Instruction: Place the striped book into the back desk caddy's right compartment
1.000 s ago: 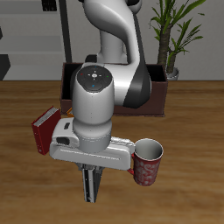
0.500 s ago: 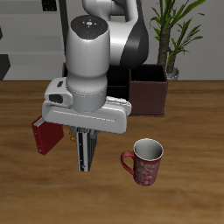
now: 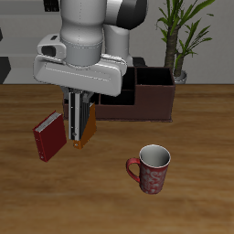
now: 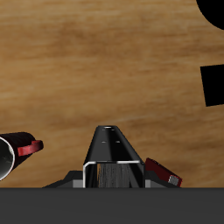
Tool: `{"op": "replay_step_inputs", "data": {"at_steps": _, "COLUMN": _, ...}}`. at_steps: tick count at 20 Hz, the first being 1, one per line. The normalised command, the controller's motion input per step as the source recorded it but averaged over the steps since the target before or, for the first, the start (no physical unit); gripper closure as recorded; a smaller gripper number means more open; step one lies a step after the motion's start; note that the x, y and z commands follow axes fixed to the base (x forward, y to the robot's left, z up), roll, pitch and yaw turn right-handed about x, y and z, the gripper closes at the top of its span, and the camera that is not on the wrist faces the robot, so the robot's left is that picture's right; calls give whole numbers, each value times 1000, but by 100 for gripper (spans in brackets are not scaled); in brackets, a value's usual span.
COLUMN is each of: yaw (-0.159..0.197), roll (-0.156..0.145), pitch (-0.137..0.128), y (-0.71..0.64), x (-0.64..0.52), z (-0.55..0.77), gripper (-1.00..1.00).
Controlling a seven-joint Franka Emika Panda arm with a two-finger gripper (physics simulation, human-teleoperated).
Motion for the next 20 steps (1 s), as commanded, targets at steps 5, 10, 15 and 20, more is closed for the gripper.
{"op": "replay_step_inputs", "data": {"at_steps": 5, "yaw": 24, "roll": -17, "pitch": -38, "y": 102, "x": -503, "z": 328, "gripper": 100}}
{"op": "replay_step_inputs", "data": {"at_steps": 10, "yaw": 36, "roll": 27, "pitch": -33, "y": 118, "x": -337, "z": 142, "gripper": 100}}
{"op": "replay_step_inputs", "data": {"at_steps": 15, "yaw": 30, "roll": 7, "pitch": -18, "y": 93, "x": -367, "z": 188, "gripper": 100}}
{"op": "replay_step_inputs", "data": {"at_steps": 20, "yaw": 13, "roll": -1, "pitch": -11, "y": 78, "x": -355, "z": 186, "gripper": 100}}
